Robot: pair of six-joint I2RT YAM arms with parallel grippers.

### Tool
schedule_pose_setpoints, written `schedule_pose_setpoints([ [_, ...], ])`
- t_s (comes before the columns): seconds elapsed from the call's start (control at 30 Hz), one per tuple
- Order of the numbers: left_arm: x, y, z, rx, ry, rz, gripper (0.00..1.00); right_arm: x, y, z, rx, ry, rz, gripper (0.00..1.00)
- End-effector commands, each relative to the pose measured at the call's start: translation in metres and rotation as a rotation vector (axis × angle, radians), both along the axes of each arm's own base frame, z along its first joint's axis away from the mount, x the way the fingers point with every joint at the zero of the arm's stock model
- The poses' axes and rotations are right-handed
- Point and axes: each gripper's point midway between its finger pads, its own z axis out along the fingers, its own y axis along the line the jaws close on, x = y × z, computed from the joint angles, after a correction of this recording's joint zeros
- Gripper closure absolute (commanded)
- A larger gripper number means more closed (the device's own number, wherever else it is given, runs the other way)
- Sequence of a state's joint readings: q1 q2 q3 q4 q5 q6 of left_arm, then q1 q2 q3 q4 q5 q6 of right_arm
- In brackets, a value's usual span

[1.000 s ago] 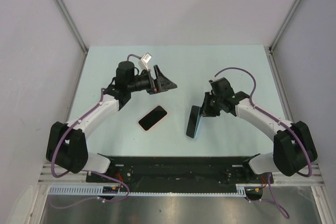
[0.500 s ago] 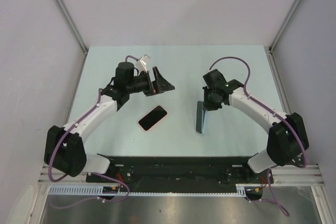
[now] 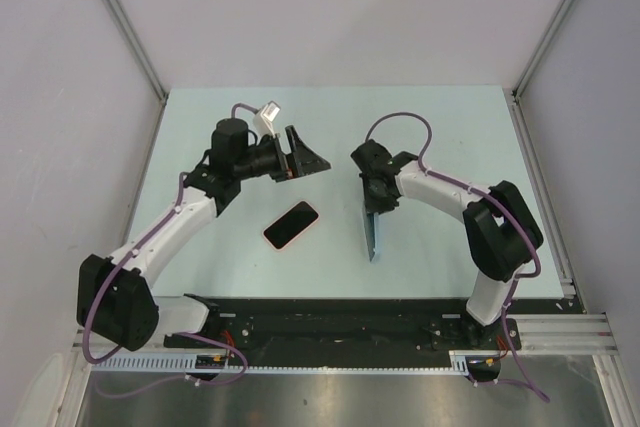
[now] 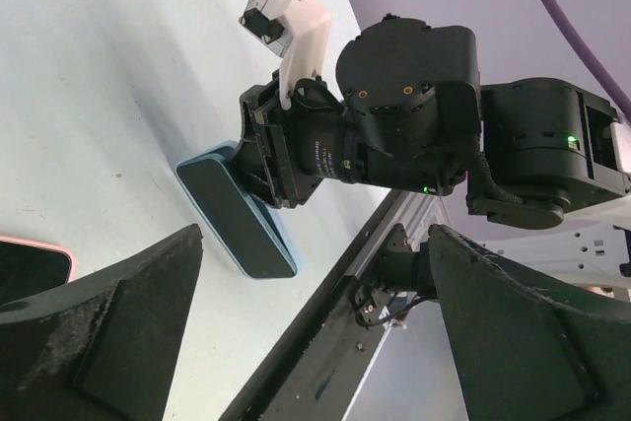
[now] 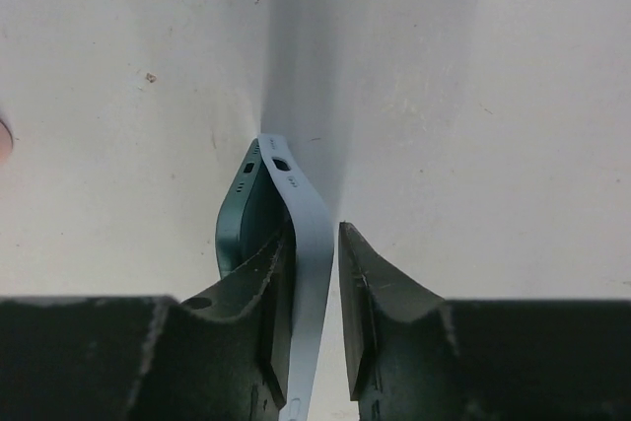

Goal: Take the phone out of the phone case
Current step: Remove the phone case from the phone, then place the phone case at the center of the board.

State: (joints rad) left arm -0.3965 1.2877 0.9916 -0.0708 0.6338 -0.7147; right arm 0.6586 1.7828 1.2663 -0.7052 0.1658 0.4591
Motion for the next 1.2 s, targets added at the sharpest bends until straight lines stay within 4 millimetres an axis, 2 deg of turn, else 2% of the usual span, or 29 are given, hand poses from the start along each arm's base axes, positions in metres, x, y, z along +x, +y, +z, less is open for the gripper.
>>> schedule_pose_setpoints([
  [0.0,-0.008,0.001,0.01,-0.014,-0.039,-0.014,0.0,-0.039,-0.021,-0.03,-0.122,0.143,0.043,0.71],
  [0.17,-0.01,0.0,0.001,-0.015,-0.012,-0.025,0.0,-0.063,-0.019,-0.055,-0.133,0.206,0.08,0.73],
  [0.2,-0.009,0.0,-0.002,-0.012,-0.004,-0.025,0.0,-0.072,-0.025,-0.062,-0.146,0.232,0.078,0.73],
  [0.33,-0.008,0.0,-0.016,-0.003,0.042,-0.014,0.01,-0.087,-0.027,-0.077,-0.15,0.266,0.081,0.73],
  [0.43,-0.01,-0.002,-0.024,-0.004,0.067,-0.016,0.01,-0.092,-0.029,-0.087,-0.159,0.28,0.076,0.73],
  [0.5,-0.011,-0.002,-0.026,-0.004,0.075,-0.016,0.01,-0.09,-0.025,-0.085,-0.133,0.269,0.075,0.75],
  [0.57,-0.012,-0.002,-0.028,-0.005,0.078,-0.017,0.01,-0.085,-0.02,-0.08,-0.104,0.244,0.072,0.81],
  [0.6,-0.012,-0.001,-0.028,-0.004,0.078,-0.016,0.01,-0.078,-0.018,-0.071,-0.075,0.218,0.059,0.87],
  [0.63,-0.012,-0.001,-0.028,-0.003,0.078,-0.013,0.01,-0.075,-0.017,-0.067,-0.062,0.206,0.051,1.0],
  [0.8,-0.011,0.002,-0.034,0.025,0.083,0.001,0.01,-0.041,-0.027,-0.033,0.048,0.101,-0.003,1.0],
  [0.83,-0.009,0.004,-0.034,0.037,0.074,0.009,0.01,-0.024,-0.036,-0.018,0.096,0.054,-0.045,1.0],
  [0.9,-0.009,0.007,-0.041,0.069,0.091,0.026,0.01,-0.011,-0.04,-0.002,0.186,0.026,-0.064,1.0],
  [0.93,-0.004,0.011,-0.043,0.092,0.073,0.046,0.01,0.005,-0.055,0.011,0.225,-0.021,-0.096,1.0],
  [1.0,-0.005,0.016,-0.051,0.136,0.093,0.064,0.01,0.033,-0.067,0.03,0.308,-0.098,-0.126,1.0],
  [1.03,-0.005,0.019,-0.053,0.155,0.085,0.071,0.01,0.044,-0.076,0.033,0.325,-0.114,-0.138,1.0],
  [1.07,-0.003,0.023,-0.055,0.174,0.084,0.09,0.0,0.06,-0.105,0.035,0.339,-0.134,-0.214,1.0],
  [1.1,-0.005,0.025,-0.059,0.192,0.097,0.094,0.0,0.071,-0.11,0.042,0.393,-0.141,-0.221,1.0],
  [1.13,-0.005,0.028,-0.061,0.203,0.097,0.098,0.0,0.082,-0.122,0.037,0.416,-0.143,-0.248,1.0],
  [1.17,-0.005,0.03,-0.063,0.213,0.099,0.109,0.0,0.09,-0.141,0.037,0.447,-0.148,-0.294,1.0],
])
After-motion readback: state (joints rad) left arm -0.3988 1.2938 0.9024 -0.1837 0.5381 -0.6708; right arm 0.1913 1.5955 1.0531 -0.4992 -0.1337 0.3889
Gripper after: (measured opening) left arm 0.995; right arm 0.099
